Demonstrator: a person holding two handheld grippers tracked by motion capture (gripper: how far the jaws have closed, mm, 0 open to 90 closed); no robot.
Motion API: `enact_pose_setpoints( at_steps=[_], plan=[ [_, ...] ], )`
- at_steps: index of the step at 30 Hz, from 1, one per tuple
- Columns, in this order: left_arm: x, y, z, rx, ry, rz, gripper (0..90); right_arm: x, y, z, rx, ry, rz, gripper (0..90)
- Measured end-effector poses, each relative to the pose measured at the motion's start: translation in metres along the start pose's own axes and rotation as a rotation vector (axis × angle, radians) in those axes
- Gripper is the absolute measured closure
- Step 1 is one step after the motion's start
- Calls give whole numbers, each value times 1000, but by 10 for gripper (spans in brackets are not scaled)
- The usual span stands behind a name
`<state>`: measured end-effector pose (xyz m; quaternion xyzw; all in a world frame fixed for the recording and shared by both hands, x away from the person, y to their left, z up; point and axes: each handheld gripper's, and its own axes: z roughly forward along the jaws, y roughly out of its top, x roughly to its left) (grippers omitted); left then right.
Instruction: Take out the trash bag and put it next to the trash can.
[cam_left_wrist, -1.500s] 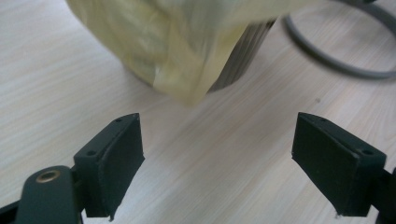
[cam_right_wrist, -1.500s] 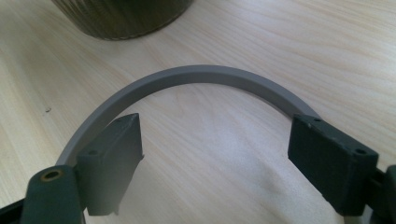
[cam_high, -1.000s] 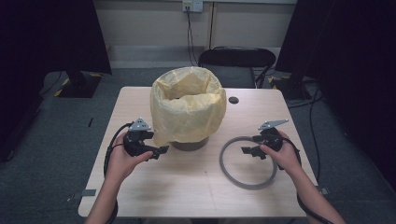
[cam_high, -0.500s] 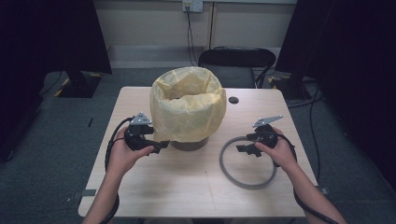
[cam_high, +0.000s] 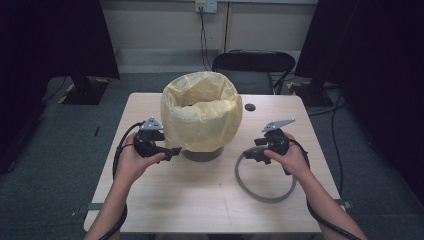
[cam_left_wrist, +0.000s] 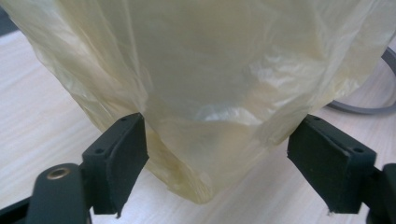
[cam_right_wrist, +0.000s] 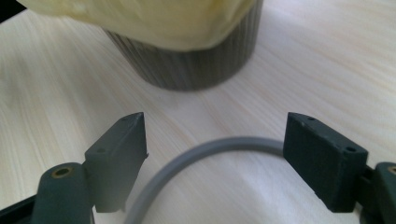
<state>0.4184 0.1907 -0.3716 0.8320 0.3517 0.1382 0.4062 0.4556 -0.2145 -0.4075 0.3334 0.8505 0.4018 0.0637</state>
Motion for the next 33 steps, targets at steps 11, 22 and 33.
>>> enact_pose_setpoints(
  at_steps=[11, 22, 33],
  plan=[
    [8, 4, 3, 37, -14, -10, 214, 15, 40, 7, -39, 43, -45, 232],
    [15, 7, 10, 72, -29, -13, 213, 17, 57, 27, -41, 80, -69, 277],
    [12, 18, 7, 32, -47, -14, 338, 18, 68, 30, -49, 141, -89, 423]
  ],
)
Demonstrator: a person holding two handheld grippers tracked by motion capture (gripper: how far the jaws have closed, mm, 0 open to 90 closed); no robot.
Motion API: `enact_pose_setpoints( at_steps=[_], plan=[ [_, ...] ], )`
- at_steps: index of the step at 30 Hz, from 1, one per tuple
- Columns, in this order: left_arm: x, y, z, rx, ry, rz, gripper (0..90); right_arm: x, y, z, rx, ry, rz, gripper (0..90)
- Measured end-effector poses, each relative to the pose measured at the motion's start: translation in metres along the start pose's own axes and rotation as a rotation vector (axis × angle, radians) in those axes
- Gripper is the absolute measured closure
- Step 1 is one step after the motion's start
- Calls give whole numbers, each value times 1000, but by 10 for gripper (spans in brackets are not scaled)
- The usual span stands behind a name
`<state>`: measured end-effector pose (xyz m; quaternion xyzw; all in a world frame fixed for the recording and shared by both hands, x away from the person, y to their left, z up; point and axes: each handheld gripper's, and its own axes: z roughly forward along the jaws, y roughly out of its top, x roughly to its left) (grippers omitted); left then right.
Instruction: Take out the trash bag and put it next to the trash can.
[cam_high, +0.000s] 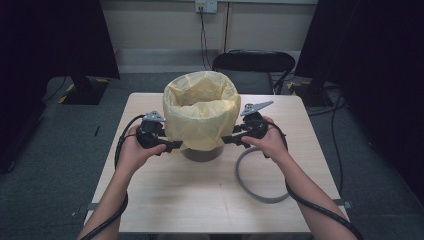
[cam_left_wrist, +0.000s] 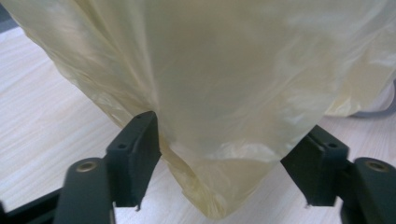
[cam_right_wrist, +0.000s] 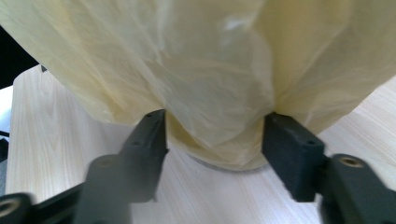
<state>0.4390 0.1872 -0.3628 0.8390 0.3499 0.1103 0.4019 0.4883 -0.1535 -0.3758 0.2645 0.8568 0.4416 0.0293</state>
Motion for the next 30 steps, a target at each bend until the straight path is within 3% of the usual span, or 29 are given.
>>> enact_pose_setpoints(
  at_steps=[6, 9, 12, 15, 20, 23, 26, 30],
  plan=[
    [-1, 6, -2, -17, -3, 4, 452, -4, 2, -5, 0, 14, 23, 632],
    [-1, 10, -4, -35, -11, 3, 567, -4, 5, -9, -9, 15, 34, 718],
    [-4, 12, -8, -38, -7, -12, 640, -2, 9, -13, -17, 76, 107, 787],
    [-6, 12, -13, -31, -5, -47, 688, 1, 13, -14, -4, 76, 109, 836],
    [-9, 15, -23, -48, -8, -69, 758, 5, 18, -17, 15, 52, 87, 874],
    [-14, 20, -31, -52, -10, -91, 809, 7, 21, -22, 6, 47, 81, 892],
    [-16, 28, -38, -48, 1, -80, 849, 9, 25, -28, -2, 42, 77, 897],
    [-19, 36, -46, -73, -4, -109, 887, 12, 30, -36, -15, 39, 66, 899]
  ],
)
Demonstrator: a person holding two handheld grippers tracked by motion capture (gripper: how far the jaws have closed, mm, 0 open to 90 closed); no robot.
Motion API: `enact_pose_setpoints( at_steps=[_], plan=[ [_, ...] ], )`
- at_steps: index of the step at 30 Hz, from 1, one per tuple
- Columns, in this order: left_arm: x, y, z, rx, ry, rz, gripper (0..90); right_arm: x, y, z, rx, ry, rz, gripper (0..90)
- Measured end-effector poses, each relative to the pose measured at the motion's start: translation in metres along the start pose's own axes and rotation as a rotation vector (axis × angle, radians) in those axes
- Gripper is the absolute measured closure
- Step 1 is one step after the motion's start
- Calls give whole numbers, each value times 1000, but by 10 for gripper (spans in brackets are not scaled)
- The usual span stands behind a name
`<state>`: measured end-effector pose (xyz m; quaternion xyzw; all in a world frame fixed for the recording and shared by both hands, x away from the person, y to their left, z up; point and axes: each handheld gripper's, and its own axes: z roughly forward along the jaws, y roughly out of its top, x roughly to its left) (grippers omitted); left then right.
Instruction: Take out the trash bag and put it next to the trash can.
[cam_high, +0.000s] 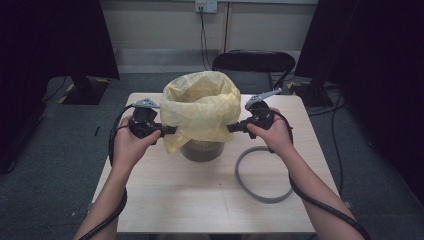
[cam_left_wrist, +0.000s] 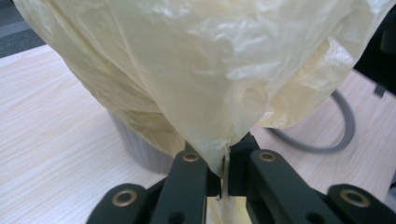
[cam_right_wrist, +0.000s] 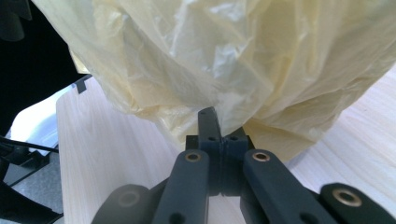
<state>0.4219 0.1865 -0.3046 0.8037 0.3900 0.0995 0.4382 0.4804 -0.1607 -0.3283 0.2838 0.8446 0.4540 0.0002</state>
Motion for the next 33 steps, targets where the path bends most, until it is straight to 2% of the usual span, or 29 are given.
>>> enact_pose_setpoints(
  at_steps=[6, 9, 13, 15, 21, 26, 33],
  plan=[
    [-4, 10, -6, -22, 13, 17, 895, 5, 7, -10, -19, -19, -14, 900],
    [-7, 16, -10, -33, 21, 38, 897, 7, 11, -16, -24, -24, -23, 900],
    [-10, 24, -16, -53, 29, 46, 899, 9, 17, -25, -52, -18, -29, 900],
    [-10, 26, -19, -56, 37, 43, 899, 10, 20, -29, -74, -13, -32, 900],
    [-8, 33, -26, -81, 53, 35, 899, 14, 32, -34, -73, -39, -44, 900],
    [-8, 40, -32, -101, 60, 40, 899, 16, 38, -39, -87, -31, -64, 900],
    [-4, 49, -37, -128, 72, 35, 899, 17, 48, -47, -111, -49, -74, 900]
  ],
)
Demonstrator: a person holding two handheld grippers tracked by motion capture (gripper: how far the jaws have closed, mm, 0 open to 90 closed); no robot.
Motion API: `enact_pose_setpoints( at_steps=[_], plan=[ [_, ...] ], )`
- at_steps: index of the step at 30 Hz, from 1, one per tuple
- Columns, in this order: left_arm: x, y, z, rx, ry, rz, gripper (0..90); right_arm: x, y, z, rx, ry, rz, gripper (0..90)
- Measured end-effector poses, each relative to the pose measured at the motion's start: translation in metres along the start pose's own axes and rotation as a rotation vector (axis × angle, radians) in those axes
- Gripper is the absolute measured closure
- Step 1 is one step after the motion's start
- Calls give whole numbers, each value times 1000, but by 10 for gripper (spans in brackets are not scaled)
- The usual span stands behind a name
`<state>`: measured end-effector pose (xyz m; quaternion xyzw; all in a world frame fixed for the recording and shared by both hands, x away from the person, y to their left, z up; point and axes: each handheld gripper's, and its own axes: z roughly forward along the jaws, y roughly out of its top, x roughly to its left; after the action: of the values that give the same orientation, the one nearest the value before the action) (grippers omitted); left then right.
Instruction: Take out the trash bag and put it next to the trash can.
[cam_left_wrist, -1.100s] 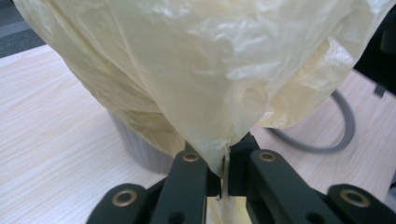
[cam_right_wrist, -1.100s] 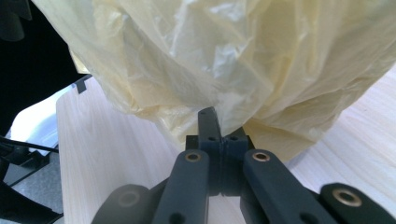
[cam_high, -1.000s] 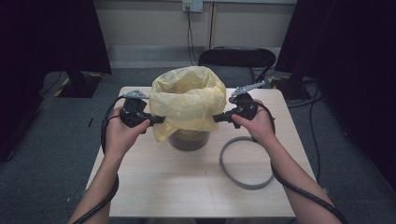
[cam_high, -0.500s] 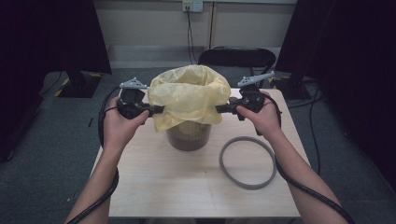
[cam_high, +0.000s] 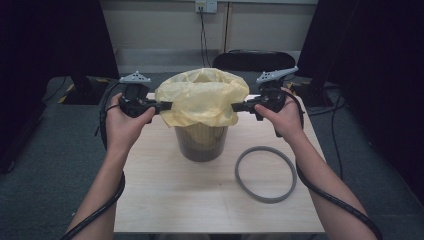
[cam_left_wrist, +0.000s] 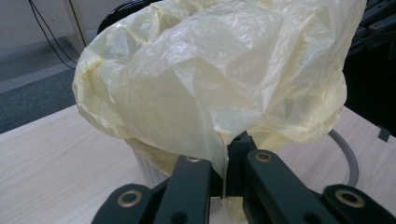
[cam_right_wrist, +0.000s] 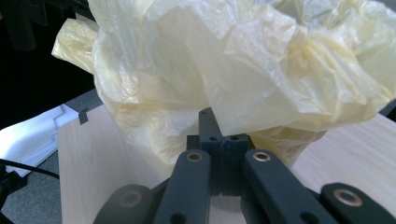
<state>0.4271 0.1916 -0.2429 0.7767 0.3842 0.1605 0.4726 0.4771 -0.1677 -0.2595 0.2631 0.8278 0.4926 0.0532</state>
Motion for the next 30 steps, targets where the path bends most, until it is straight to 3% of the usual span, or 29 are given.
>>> enact_pose_setpoints(
  at_steps=[10, 18, 22, 30],
  plan=[
    [12, 19, 3, -7, 3, -24, 899, -1, 20, 3, 1, -12, -37, 900],
    [19, 32, 17, -28, -51, -29, 899, -4, 30, 11, -8, -21, -53, 900],
    [17, 40, 25, -14, -52, 1, 899, -4, 34, 19, 3, -16, -57, 900],
    [11, 52, 50, 4, -106, 45, 899, -4, 40, 38, 12, 5, -64, 900]
  ],
)
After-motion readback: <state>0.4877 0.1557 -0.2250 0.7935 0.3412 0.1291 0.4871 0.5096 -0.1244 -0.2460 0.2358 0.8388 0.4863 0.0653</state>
